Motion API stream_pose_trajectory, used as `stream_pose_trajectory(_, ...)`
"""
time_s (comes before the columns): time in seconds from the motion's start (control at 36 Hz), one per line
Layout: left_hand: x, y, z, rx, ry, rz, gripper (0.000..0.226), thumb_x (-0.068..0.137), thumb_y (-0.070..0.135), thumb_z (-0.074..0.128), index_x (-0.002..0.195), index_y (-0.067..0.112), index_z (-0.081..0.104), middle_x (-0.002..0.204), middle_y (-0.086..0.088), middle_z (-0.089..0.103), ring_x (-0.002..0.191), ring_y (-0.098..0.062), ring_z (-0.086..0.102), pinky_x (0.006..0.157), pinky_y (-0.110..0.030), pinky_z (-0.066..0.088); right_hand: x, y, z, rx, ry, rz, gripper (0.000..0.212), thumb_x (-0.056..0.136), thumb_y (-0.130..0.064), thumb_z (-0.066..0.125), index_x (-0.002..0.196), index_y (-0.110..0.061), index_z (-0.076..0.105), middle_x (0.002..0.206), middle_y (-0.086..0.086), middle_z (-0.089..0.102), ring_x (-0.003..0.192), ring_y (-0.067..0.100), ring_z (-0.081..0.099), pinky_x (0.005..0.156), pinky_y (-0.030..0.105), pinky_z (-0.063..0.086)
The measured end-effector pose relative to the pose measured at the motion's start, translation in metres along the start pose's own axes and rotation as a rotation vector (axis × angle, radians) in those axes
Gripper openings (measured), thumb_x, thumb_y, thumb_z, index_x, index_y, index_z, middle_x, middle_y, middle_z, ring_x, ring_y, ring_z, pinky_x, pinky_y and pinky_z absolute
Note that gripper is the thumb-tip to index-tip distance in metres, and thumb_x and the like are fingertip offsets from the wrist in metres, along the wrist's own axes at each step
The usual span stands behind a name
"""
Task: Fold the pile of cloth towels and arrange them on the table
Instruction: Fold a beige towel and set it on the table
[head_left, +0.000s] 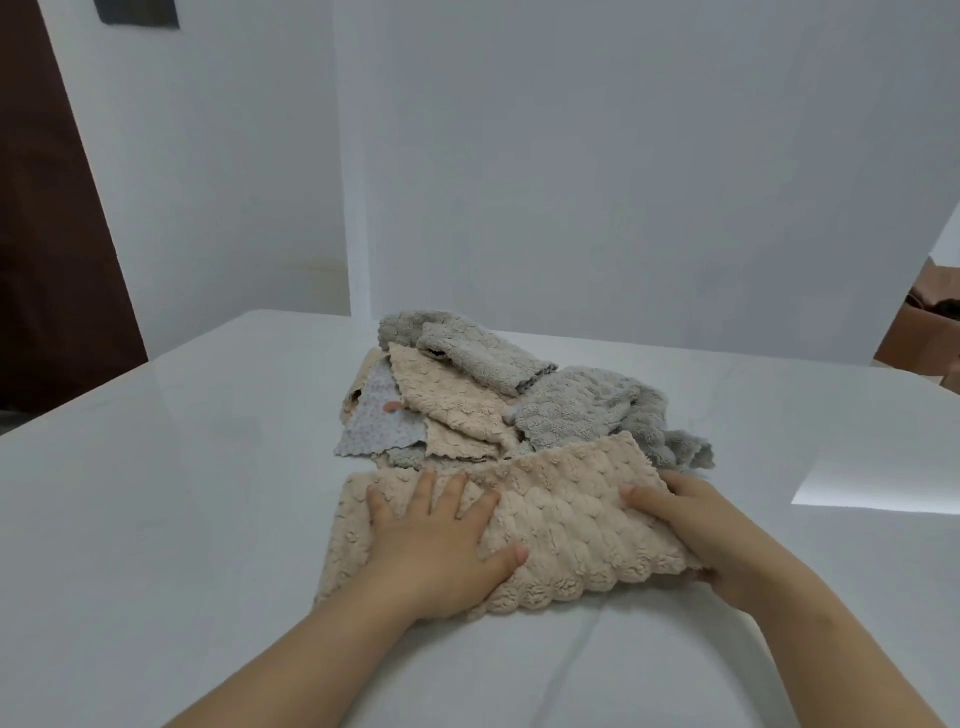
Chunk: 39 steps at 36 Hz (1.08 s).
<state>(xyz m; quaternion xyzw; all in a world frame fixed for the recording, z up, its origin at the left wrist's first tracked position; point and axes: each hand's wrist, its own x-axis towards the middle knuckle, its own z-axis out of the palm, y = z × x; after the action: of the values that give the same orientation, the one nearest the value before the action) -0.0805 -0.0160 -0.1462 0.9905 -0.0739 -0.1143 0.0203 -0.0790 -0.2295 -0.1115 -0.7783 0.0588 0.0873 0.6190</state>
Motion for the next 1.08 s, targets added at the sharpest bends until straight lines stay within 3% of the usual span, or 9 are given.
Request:
stream_pose_trajectory(0.19,-0.006,-0.021,-0.009,-0.148,0.233,0.024,0.067,0.086,0.07,0.025,0.144,0.044,0.006,0.156,0.014,-0.01,0.143,-0.017,-0.018,0.11,-0.059,0.0,-0.004,-0.018,0.012,0.271,-0.13,0.031,0.018,0.091,-0.012,0.049,0.108,-0.008,0.053,0.075,0.01,0.058,0.04,0.01,0.05,0.028,0.013,0.027)
stream_pose_trajectory(0.28,-0.012,-0.048,-0.022,-0.342,0.382,0.031,0.057,0.087,0.061,0.029,0.14,0.041,0.024,0.149,0.011,0.021,0.14,-0.017,0.012,0.109,-0.04,0.018,-0.004,-0.034,0.026,0.312,-0.182,-0.005,0.017,0.091,-0.01,0.047,0.107,-0.009,0.053,0.075,0.009,0.059,0.041,0.009,0.052,0.027,0.014,0.027)
stream_pose_trajectory(0.36,-0.015,-0.071,-0.03,-0.985,0.383,0.029,0.03,0.096,0.025,0.047,0.126,0.025,0.049,0.106,0.0,0.06,0.094,-0.016,0.058,0.073,-0.018,0.046,-0.003,-0.052,0.049,0.308,-0.238,-0.042,0.015,0.091,-0.008,0.047,0.105,-0.009,0.051,0.066,0.007,0.059,0.04,0.011,0.052,0.029,0.014,0.029)
stream_pose_trajectory(0.42,-0.015,-0.082,-0.032,-1.311,0.337,-0.033,0.023,0.097,0.016,0.044,0.118,0.017,0.054,0.085,-0.004,0.062,0.06,-0.013,0.056,0.047,-0.017,0.043,0.0,-0.06,0.069,0.256,-0.262,-0.065,0.012,0.09,-0.01,0.049,0.102,-0.011,0.052,0.069,0.007,0.059,0.048,0.015,0.054,0.035,0.017,0.034)
stream_pose_trajectory(0.53,-0.019,-0.091,-0.034,-1.641,0.192,-0.088,0.019,0.098,0.026,0.042,0.113,0.017,0.049,0.085,-0.013,0.063,0.043,-0.012,0.054,0.039,-0.019,0.04,0.006,-0.063,0.106,0.106,-0.281,-0.072,0.016,0.089,-0.014,0.054,0.105,-0.015,0.054,0.069,0.006,0.056,0.042,0.013,0.051,0.031,0.018,0.035)
stream_pose_trajectory(0.75,-0.018,-0.087,-0.033,-1.596,0.142,-0.097,0.029,0.096,0.041,0.038,0.121,0.027,0.041,0.09,-0.016,0.062,0.051,-0.016,0.06,0.042,-0.022,0.047,0.01,-0.049,0.139,-0.004,-0.37,-0.067,0.014,0.088,-0.019,0.056,0.101,-0.018,0.058,0.049,-0.005,0.054,0.04,0.011,0.044,0.035,0.018,0.031)
stream_pose_trajectory(0.86,-0.019,-0.086,-0.032,-1.521,0.162,-0.077,0.037,0.096,0.043,0.037,0.133,0.037,0.035,0.077,-0.005,0.054,0.046,-0.01,0.05,0.045,-0.022,0.044,0.008,-0.05,0.133,0.131,-0.414,-0.042,0.018,0.09,-0.023,0.054,0.104,-0.012,0.058,0.052,-0.001,0.057,0.037,0.01,0.04,0.035,0.016,0.024)
stream_pose_trajectory(0.97,-0.018,-0.091,-0.031,-1.332,0.194,-0.055,0.041,0.094,0.036,0.049,0.131,0.047,0.036,0.12,-0.006,0.057,0.094,-0.017,0.063,0.078,-0.032,0.05,0.008,-0.049,0.125,0.219,-0.173,-0.16,0.011,0.089,-0.019,0.057,0.095,-0.013,0.064,0.047,-0.002,0.053,0.035,0.008,0.034,0.033,0.015,0.021)
stream_pose_trajectory(1.08,-0.022,-0.092,-0.032,-1.247,0.21,-0.024,0.02,0.088,0.011,0.059,0.102,0.025,0.061,0.069,-0.003,0.053,0.054,-0.012,0.047,0.044,-0.019,0.04,0.011,-0.035,0.119,-0.01,0.089,-0.356,0.011,0.089,-0.015,0.056,0.082,-0.019,0.064,0.053,0.0,0.053,0.043,0.006,0.045,0.041,0.014,0.036)
